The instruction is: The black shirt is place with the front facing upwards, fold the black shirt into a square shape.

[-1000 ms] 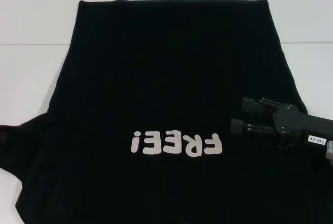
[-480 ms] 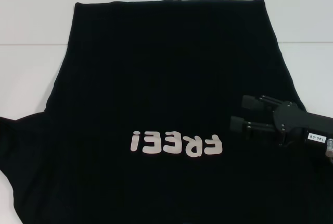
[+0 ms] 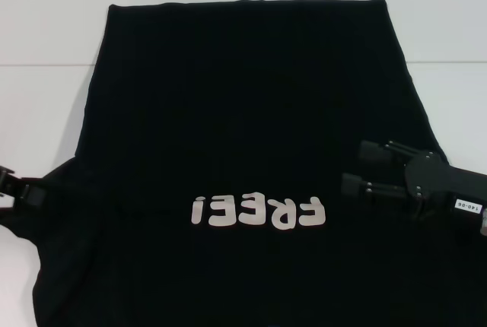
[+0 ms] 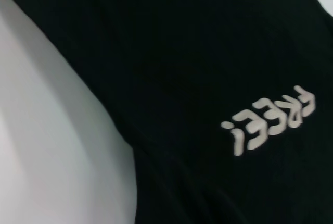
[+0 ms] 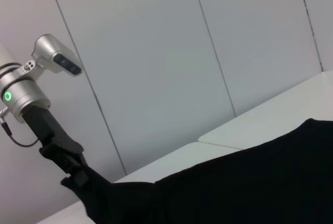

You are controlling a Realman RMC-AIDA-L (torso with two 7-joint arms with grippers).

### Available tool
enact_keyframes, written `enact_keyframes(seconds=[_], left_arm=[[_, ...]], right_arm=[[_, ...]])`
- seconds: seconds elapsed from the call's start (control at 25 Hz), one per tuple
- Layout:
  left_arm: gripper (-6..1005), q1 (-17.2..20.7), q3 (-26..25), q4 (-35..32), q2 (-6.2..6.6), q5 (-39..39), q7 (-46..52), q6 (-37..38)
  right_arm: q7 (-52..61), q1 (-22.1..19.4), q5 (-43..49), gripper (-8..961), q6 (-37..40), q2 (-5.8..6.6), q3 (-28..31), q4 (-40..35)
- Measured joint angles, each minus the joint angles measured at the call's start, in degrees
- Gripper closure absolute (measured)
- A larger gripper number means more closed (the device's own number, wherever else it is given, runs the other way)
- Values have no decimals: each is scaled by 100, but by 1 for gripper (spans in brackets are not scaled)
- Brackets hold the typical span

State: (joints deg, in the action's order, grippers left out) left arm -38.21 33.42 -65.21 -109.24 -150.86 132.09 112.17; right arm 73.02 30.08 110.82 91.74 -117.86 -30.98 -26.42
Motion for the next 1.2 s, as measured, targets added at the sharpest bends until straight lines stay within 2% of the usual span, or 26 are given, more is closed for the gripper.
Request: enact_keyframes(seconds=[0.12, 0.52, 0.84, 1.0, 1.2], left_arm=[[940, -116, 42, -1, -115, -4, 352, 143], [934, -284, 154, -65, -379, 4, 1600, 128], [928, -266, -234, 94, -686, 315, 1954, -269], [925, -238, -309, 318, -695, 662, 1986, -388], [922, -235, -272, 616, -692, 732, 1964, -586]], right_arm=[[-151, -57, -3, 8, 8, 0, 30, -2], [-615, -281, -18, 8, -25, 43, 160, 13], [-837, -447, -61, 8, 22, 53, 411, 33], [-892, -479, -61, 8, -10, 58, 423, 34], [-922, -502, -61, 9, -21, 61, 466, 37]])
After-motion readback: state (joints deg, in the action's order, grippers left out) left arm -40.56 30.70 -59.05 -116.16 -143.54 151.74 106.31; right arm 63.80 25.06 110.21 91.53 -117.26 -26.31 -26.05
